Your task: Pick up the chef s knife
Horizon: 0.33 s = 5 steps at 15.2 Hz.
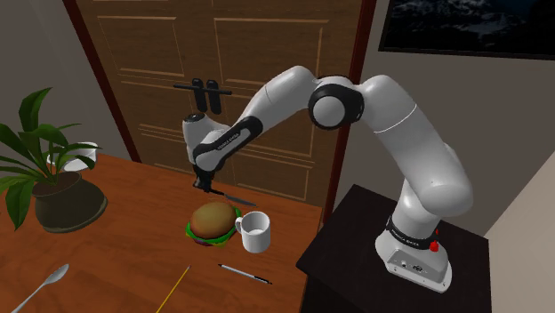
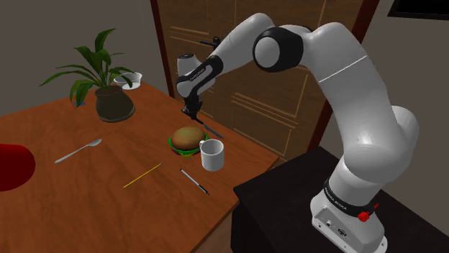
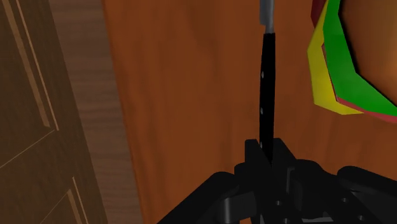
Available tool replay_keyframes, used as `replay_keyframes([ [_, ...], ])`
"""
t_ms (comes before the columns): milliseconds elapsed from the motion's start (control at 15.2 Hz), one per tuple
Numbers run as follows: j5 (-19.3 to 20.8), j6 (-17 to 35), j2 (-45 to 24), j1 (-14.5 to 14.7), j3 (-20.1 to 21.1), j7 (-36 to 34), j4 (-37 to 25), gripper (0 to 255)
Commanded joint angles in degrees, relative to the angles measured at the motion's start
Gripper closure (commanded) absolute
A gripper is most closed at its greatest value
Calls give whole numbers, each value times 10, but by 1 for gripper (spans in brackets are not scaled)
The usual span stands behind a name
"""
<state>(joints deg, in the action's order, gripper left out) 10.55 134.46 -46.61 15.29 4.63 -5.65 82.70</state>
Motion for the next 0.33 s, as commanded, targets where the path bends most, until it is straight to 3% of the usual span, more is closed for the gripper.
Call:
replay_keyframes([
  [0,-1,-10,9,-1,1,2,-1,255],
  [264,-3,-20,20,-2,2,3,0,255],
])
